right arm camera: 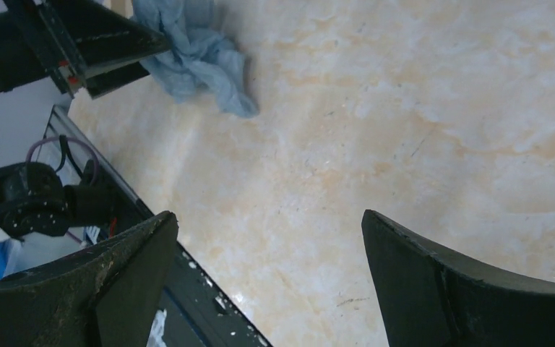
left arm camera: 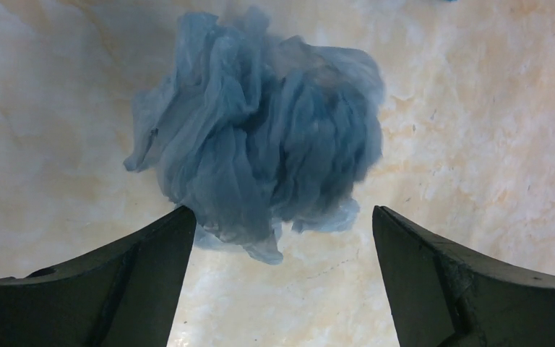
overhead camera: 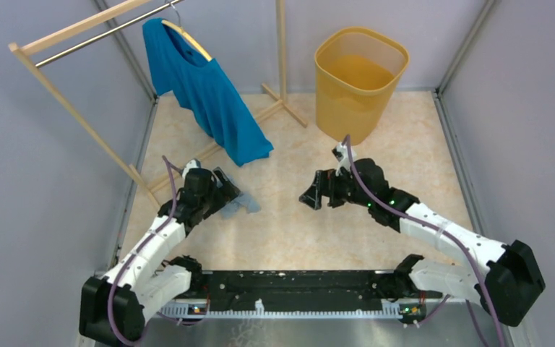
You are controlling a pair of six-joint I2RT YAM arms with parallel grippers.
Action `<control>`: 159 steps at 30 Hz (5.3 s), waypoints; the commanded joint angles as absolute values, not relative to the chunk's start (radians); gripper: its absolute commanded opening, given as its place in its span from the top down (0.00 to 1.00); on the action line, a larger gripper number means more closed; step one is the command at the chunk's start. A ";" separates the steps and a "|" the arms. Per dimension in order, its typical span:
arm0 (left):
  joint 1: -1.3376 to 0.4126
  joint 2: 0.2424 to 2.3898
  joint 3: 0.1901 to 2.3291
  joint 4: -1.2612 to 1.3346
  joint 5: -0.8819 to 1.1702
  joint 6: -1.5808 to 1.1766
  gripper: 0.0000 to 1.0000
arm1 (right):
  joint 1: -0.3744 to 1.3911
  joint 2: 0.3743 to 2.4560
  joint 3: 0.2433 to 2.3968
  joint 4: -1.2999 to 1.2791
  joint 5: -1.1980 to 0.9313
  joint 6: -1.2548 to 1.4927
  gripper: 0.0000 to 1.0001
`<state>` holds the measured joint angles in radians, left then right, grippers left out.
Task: Put the trash bags into the trash bin
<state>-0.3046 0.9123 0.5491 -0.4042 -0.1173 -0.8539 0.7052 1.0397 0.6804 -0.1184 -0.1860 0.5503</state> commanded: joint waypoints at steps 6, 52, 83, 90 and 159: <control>-0.307 1.034 0.497 -0.236 0.105 -0.844 0.08 | 0.773 1.094 0.604 -0.007 -0.260 0.564 0.01; -0.460 0.970 0.566 -0.072 0.454 -0.583 0.02 | 0.493 1.127 0.334 0.638 -0.595 1.277 1.00; -0.681 1.259 0.660 0.018 0.387 -0.629 1.00 | 0.475 0.939 0.308 0.613 -0.625 1.341 1.00; -0.675 1.091 0.746 -0.441 -0.134 -0.555 1.00 | 0.455 0.844 0.540 -0.121 -0.398 0.867 1.00; -0.653 0.975 1.052 -0.498 -0.011 -0.314 1.00 | 0.683 1.156 0.591 0.154 0.083 0.251 0.87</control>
<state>-0.6556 1.0725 1.0416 -0.5865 -0.0120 -0.3950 0.6891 1.2804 0.5575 0.2420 0.0349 0.3122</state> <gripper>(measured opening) 0.006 0.005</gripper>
